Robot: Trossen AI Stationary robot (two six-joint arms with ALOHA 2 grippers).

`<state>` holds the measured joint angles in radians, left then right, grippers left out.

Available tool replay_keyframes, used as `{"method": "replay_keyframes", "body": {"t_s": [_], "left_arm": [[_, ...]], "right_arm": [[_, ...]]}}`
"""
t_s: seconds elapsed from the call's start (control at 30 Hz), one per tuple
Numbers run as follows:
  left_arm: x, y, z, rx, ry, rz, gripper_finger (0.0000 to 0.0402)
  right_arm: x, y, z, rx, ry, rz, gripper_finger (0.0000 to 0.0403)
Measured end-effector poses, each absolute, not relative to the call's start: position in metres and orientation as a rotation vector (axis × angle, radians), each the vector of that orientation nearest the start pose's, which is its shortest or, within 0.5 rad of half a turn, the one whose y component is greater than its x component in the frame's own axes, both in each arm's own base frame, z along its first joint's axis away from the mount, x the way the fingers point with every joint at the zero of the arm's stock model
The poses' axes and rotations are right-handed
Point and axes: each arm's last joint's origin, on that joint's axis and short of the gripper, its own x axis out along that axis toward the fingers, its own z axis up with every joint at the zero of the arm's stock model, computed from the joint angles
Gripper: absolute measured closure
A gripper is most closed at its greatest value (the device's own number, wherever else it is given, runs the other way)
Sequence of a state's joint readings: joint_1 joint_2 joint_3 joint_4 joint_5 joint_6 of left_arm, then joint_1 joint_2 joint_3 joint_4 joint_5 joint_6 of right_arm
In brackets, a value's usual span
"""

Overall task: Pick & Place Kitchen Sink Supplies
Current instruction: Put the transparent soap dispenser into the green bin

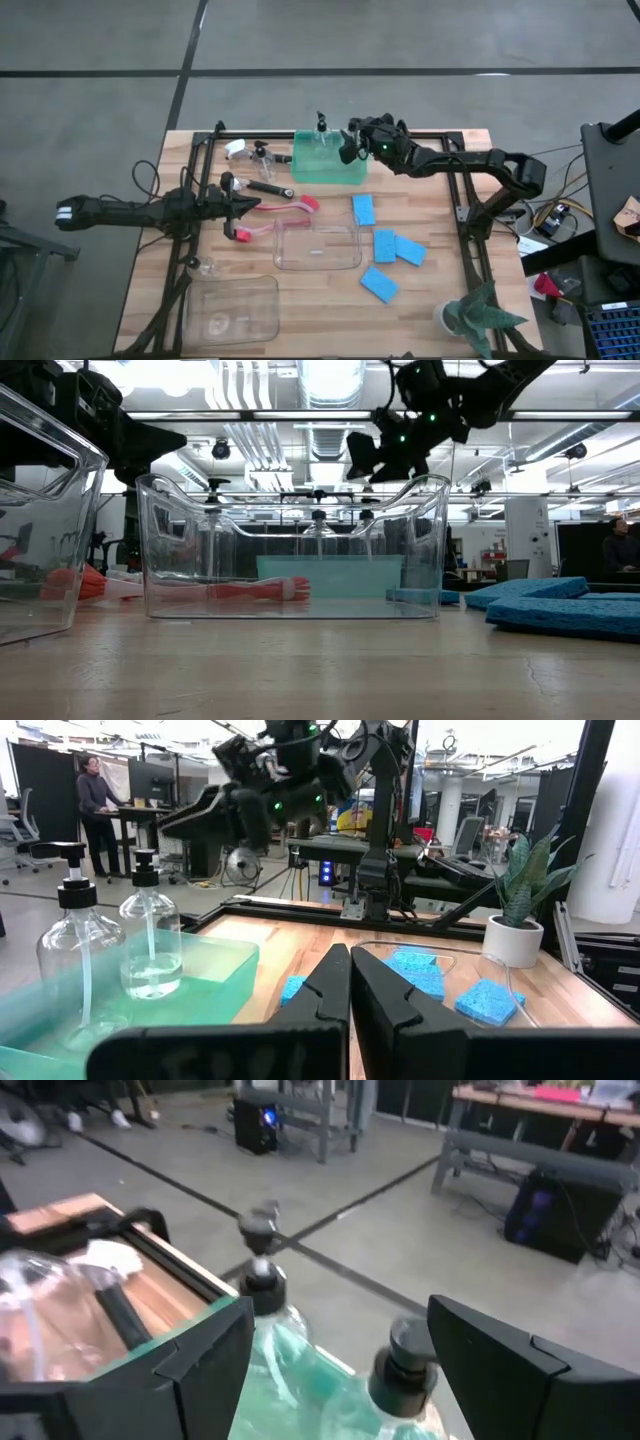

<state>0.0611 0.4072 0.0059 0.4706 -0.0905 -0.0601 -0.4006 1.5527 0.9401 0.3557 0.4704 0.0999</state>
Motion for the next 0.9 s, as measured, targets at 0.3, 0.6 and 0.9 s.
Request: {"method": "replay_keyframes", "body": {"t_s": [0.3, 0.6, 0.9], "left_arm": [[0.123, 0.01, 0.174, -0.061, -0.074, 0.149, 0.0394], [0.123, 0.01, 0.174, -0.061, -0.074, 0.149, 0.0394], [0.123, 0.01, 0.174, -0.061, -0.074, 0.149, 0.0394]], "right_arm": [[0.308, -0.115, 0.275, 0.073, 0.157, -0.795, 0.0119], [0.313, -0.081, 0.284, 0.021, 0.146, -0.686, 0.0117], [0.321, -0.058, 0.281, 0.02, 0.149, -0.611, 0.0122]]}}
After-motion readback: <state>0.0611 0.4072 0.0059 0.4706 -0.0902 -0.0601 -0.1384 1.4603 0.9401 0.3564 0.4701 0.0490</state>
